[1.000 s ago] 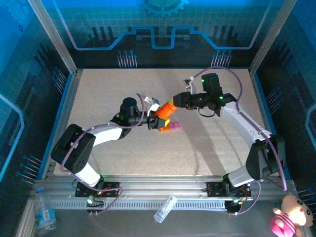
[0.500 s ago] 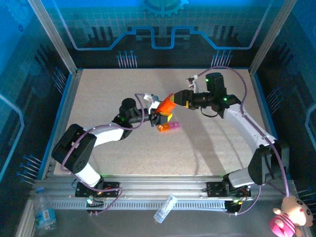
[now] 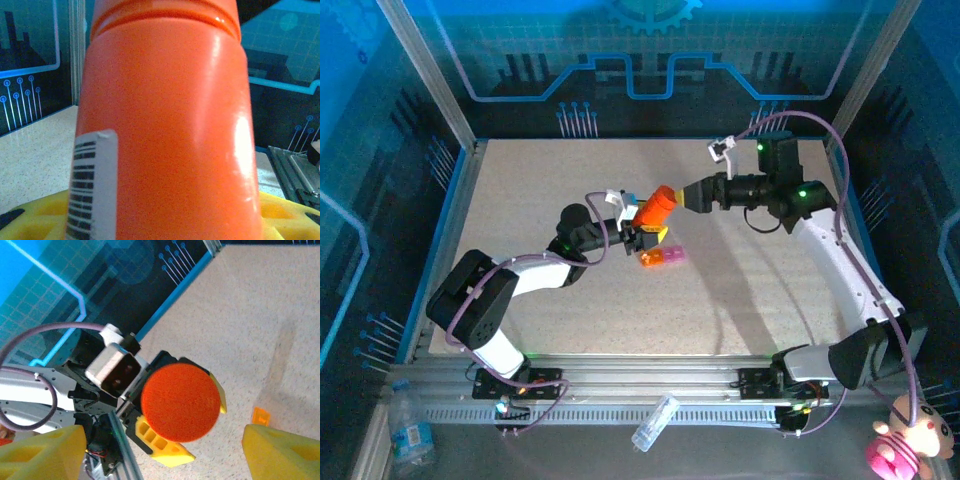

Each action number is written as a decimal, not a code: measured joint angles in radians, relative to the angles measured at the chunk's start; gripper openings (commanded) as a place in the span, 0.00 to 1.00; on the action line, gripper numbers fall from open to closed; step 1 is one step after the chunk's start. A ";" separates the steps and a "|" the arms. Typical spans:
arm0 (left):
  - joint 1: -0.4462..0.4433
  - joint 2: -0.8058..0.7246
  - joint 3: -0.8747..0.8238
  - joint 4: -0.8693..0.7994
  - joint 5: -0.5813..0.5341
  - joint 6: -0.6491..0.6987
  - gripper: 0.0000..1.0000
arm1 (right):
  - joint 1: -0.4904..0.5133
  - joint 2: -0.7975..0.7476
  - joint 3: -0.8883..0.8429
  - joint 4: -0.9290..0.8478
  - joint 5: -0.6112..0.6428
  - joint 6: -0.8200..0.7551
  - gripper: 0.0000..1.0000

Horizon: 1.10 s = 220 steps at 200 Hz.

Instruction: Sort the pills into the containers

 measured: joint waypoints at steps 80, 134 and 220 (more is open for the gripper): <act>0.000 0.007 0.000 0.037 0.007 -0.027 0.00 | 0.041 0.117 0.134 -0.142 0.024 -0.121 0.82; 0.000 0.008 0.000 0.036 0.023 -0.027 0.00 | 0.078 0.205 0.263 -0.251 0.025 -0.192 0.79; 0.000 0.012 0.000 0.040 0.025 -0.031 0.00 | 0.085 0.249 0.296 -0.363 0.057 -0.247 0.64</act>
